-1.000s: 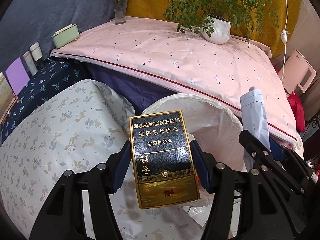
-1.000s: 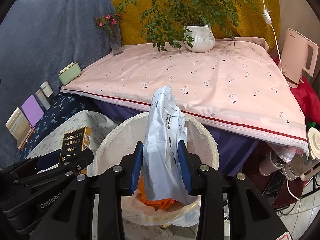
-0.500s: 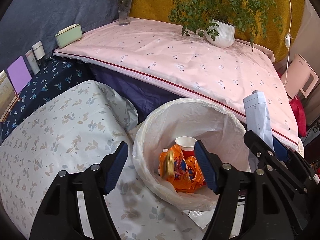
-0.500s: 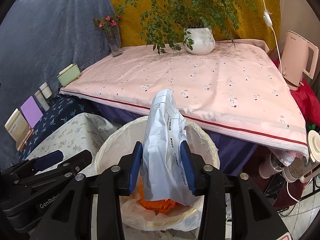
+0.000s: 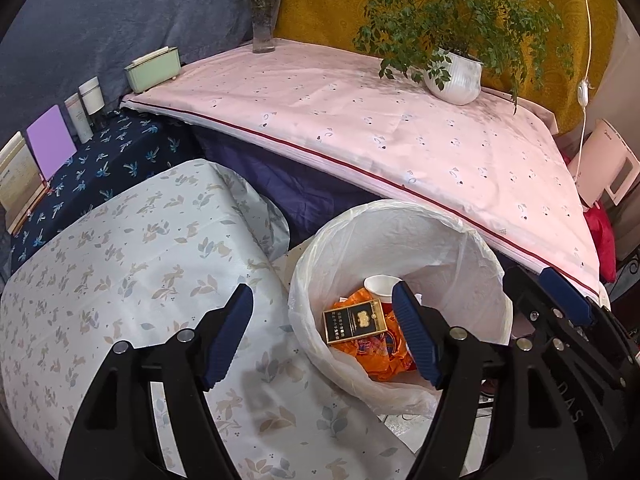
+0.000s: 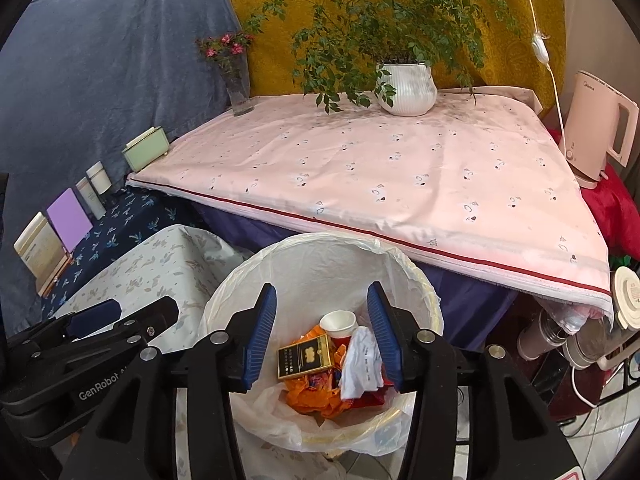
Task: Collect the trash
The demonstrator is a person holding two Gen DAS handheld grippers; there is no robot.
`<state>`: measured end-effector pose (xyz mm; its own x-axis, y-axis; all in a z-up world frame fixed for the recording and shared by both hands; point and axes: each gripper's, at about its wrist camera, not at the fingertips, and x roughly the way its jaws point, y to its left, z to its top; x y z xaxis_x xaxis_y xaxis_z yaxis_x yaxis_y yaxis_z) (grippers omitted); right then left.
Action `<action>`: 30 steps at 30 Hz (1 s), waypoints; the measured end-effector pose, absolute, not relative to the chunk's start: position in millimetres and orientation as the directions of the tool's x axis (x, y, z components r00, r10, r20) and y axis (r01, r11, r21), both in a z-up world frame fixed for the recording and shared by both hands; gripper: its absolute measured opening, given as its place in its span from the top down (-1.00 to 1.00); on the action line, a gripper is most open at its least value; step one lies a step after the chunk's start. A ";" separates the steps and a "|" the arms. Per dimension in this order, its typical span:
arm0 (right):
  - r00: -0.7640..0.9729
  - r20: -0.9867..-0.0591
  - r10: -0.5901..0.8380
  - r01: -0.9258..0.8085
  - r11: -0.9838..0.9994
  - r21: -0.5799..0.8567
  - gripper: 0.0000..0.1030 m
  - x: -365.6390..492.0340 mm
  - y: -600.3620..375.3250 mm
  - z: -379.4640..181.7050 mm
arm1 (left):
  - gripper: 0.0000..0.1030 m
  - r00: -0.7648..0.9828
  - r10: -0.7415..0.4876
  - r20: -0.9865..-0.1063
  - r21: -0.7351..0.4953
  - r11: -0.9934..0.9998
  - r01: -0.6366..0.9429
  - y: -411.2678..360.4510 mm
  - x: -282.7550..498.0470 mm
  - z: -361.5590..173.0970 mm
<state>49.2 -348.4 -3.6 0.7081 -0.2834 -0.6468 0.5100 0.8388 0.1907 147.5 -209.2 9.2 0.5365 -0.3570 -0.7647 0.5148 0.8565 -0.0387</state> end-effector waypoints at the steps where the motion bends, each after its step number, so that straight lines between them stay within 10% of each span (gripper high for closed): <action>1: 0.709 -0.646 -0.284 0.509 0.840 0.189 0.08 48.4 -347.4 -2.8 | -0.33 0.538 -0.357 -0.764 -0.039 0.857 0.513 -207.9 146.8 9.8; 30: 0.714 -0.609 -0.346 0.433 0.902 -0.005 -0.65 3.8 -282.6 18.2 | -0.71 0.633 -0.292 -0.717 0.018 0.900 0.436 -139.2 109.4 23.5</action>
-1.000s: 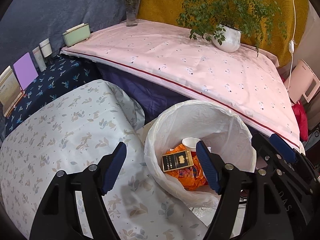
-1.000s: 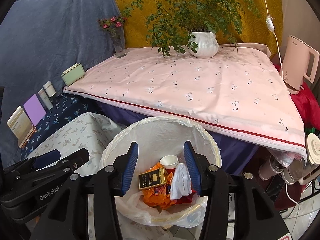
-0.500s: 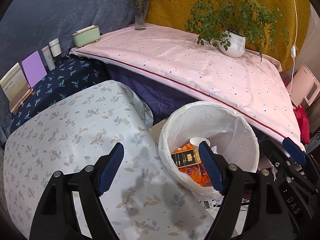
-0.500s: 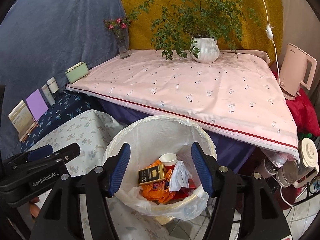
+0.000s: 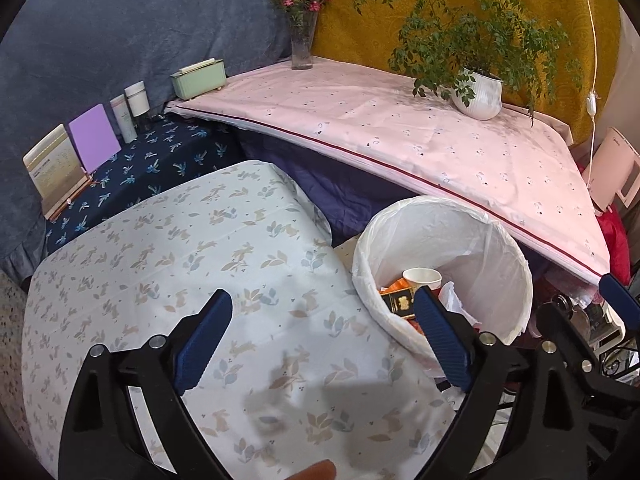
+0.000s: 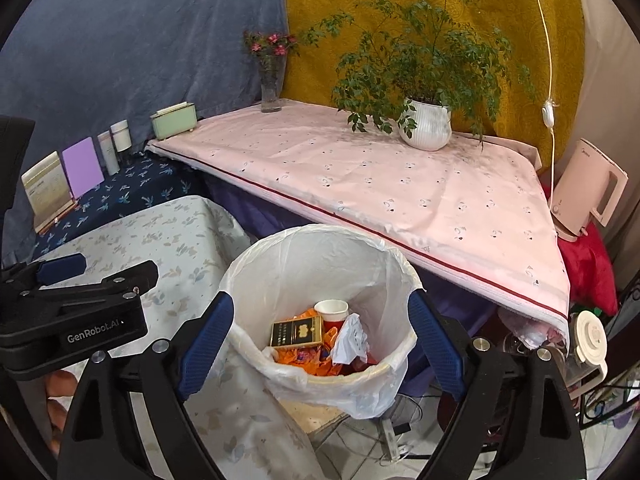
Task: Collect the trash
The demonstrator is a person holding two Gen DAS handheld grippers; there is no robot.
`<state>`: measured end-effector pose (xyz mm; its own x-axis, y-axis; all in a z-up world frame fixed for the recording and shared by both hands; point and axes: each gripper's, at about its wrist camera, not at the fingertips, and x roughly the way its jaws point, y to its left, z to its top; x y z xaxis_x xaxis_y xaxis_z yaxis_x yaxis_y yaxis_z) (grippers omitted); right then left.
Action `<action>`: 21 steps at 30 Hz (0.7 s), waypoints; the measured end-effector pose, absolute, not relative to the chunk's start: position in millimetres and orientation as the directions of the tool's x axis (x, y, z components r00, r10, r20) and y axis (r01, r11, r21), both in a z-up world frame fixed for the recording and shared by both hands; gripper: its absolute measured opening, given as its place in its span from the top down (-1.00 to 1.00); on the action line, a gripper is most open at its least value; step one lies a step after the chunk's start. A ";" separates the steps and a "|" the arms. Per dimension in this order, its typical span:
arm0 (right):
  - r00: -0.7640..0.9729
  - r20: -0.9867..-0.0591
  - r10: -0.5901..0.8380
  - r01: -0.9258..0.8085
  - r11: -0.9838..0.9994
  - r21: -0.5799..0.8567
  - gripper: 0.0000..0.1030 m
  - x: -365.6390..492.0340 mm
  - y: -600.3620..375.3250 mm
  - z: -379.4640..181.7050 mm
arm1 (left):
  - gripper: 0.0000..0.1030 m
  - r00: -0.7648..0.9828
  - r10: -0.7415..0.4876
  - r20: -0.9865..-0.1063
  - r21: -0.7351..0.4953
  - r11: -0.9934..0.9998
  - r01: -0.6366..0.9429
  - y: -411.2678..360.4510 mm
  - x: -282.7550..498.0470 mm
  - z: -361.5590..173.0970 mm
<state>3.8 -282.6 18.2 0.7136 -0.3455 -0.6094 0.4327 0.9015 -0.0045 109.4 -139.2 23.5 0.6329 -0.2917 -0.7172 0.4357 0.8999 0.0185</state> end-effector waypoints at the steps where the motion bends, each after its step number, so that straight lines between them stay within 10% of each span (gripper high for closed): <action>1: 0.714 -0.609 -0.346 0.434 0.901 -0.003 -0.66 1.2 -280.9 18.3 | -0.71 0.636 -0.289 -0.716 0.021 0.901 0.434 -136.7 107.6 23.6; 21: 0.678 -0.650 -0.341 0.440 0.898 -0.012 -0.76 -23.3 -259.5 6.2 | -0.76 0.636 -0.260 -0.726 0.046 0.905 0.423 -110.0 76.6 6.1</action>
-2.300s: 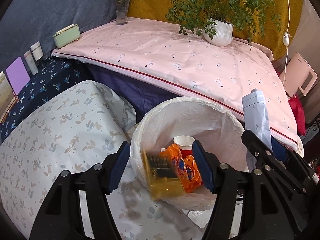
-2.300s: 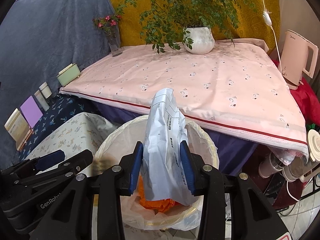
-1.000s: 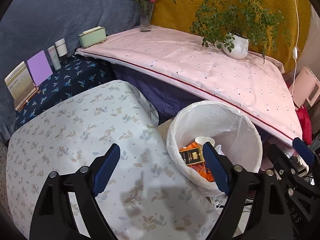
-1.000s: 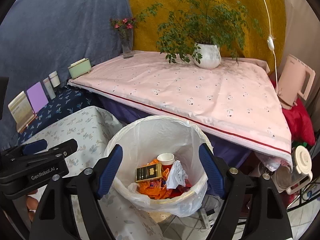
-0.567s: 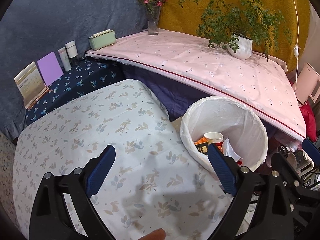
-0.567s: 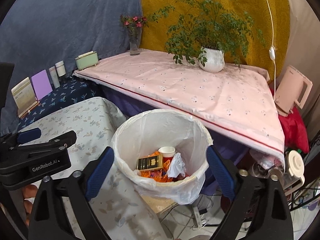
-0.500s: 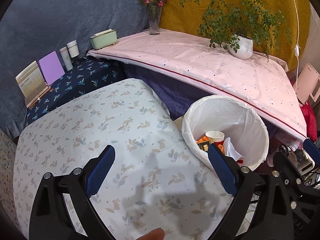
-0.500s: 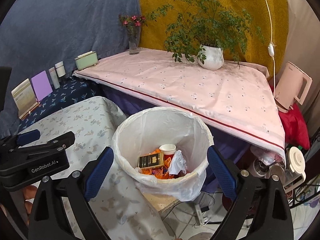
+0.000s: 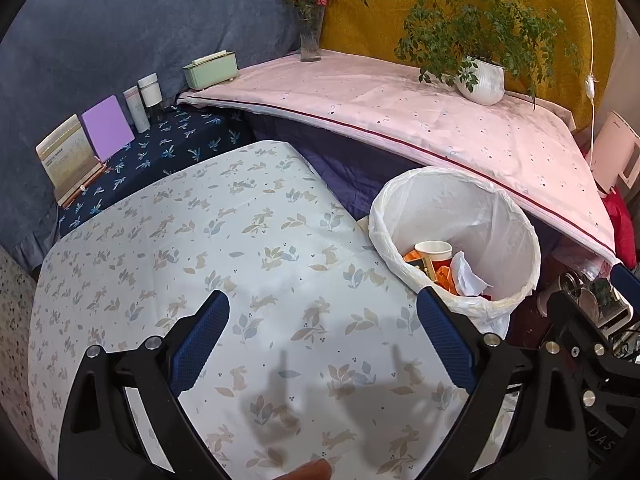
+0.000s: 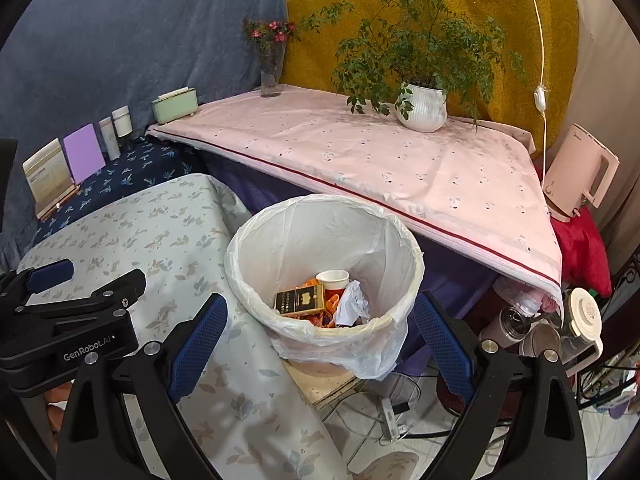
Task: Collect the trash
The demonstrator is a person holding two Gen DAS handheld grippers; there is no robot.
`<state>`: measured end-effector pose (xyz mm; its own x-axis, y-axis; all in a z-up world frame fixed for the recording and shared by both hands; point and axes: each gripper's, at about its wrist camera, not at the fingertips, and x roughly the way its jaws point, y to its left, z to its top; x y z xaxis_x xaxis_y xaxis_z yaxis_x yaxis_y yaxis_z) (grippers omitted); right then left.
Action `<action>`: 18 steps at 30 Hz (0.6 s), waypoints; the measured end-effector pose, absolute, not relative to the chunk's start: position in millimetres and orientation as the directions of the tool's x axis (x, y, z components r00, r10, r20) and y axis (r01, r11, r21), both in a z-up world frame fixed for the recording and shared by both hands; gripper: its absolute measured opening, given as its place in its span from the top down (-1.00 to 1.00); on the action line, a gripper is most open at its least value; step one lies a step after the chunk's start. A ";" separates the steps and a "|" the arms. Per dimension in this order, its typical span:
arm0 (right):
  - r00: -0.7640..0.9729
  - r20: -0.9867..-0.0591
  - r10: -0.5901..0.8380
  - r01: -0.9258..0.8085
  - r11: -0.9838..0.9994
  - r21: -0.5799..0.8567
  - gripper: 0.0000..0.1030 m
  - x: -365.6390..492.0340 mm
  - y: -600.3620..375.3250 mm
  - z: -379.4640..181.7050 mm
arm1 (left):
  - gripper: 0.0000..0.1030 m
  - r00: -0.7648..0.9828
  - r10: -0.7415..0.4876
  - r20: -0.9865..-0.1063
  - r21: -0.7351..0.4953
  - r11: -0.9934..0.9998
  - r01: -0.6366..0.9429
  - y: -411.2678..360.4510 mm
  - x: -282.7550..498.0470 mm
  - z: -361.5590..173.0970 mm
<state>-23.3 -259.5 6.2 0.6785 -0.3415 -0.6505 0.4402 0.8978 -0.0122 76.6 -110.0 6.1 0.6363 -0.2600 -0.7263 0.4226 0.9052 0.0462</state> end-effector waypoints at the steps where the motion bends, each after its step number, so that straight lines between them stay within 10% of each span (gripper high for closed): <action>1: 0.675 -0.653 -0.342 0.440 0.898 -0.014 -0.76 -23.8 -258.4 4.7 | -0.76 0.636 -0.260 -0.726 0.046 0.905 0.422 -109.3 75.6 5.3; 18: 0.648 -0.685 -0.332 0.453 0.892 -0.004 -0.76 -29.4 -260.8 -10.1 | -0.77 0.622 -0.246 -0.743 0.052 0.906 0.420 -110.1 67.5 -6.8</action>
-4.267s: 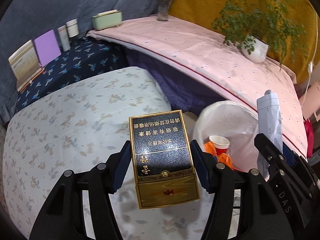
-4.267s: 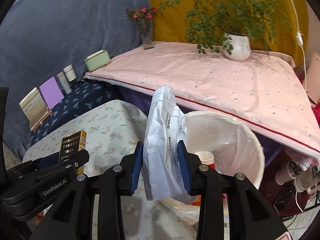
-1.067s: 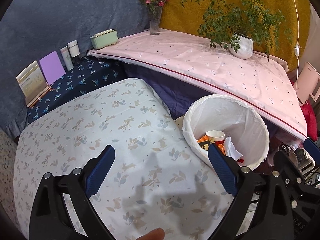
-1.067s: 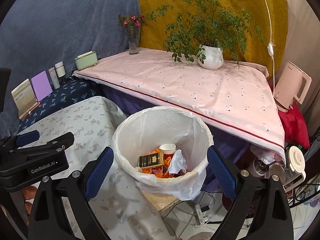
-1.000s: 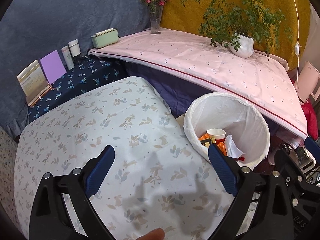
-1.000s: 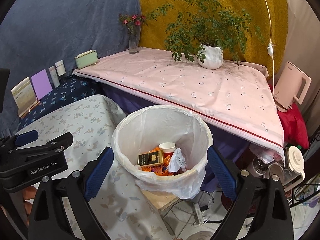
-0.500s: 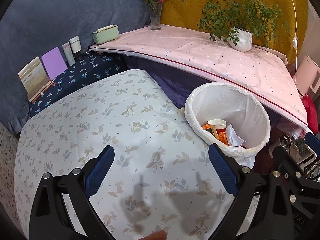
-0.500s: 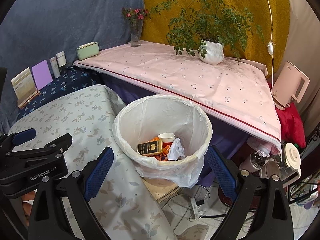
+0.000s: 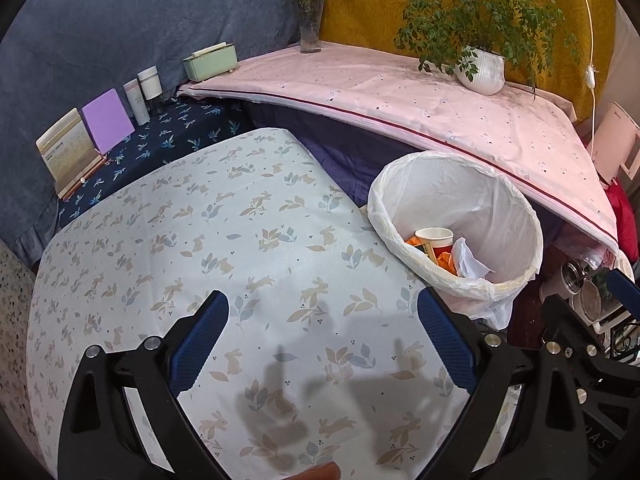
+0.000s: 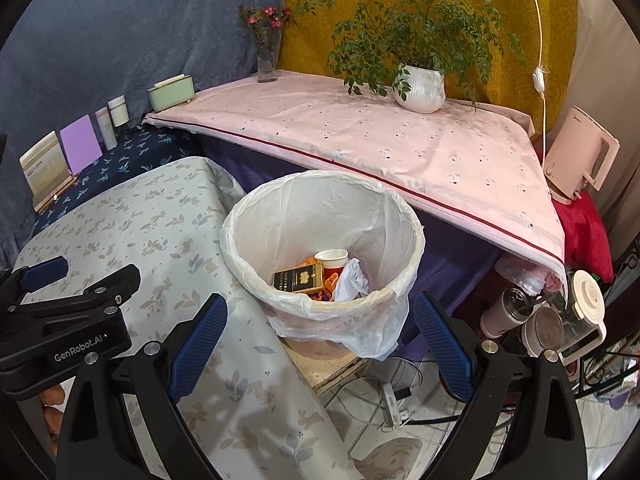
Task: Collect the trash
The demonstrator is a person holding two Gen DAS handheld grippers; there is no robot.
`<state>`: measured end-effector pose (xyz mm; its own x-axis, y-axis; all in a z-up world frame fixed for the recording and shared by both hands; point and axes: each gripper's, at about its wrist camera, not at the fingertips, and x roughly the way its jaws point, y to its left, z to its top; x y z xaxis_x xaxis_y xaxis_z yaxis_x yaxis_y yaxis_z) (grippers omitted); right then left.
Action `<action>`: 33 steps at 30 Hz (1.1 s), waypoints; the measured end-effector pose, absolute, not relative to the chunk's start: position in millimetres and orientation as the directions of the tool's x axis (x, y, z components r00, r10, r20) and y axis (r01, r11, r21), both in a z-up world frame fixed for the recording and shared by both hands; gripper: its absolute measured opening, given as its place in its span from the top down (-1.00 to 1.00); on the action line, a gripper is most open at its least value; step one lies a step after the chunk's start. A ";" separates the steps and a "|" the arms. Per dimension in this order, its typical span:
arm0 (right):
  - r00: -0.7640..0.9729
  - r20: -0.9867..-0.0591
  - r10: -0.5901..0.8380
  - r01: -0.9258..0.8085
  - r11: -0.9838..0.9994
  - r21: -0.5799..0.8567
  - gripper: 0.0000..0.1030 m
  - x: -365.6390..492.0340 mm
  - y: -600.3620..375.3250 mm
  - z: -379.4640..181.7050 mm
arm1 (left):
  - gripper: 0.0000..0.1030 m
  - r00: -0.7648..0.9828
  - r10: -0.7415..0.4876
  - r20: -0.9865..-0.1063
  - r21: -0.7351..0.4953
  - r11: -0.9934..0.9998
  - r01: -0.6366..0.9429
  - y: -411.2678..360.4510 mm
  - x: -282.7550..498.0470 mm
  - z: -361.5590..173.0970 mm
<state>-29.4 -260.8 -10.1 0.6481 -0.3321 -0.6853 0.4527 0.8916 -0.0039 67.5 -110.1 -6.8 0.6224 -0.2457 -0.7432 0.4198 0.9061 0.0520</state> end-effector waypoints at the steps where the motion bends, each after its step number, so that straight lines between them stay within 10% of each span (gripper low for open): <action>1: 0.646 -0.687 -0.332 0.454 0.891 -0.004 -0.76 -29.6 -261.4 -10.7 | -0.77 0.621 -0.244 -0.744 0.052 0.906 0.419 -110.4 67.5 -7.4; 33: 0.630 -0.700 -0.336 0.464 0.886 -0.007 -0.76 -34.2 -263.8 -20.2 | -0.77 0.615 -0.236 -0.752 0.060 0.905 0.422 -112.5 61.3 -14.7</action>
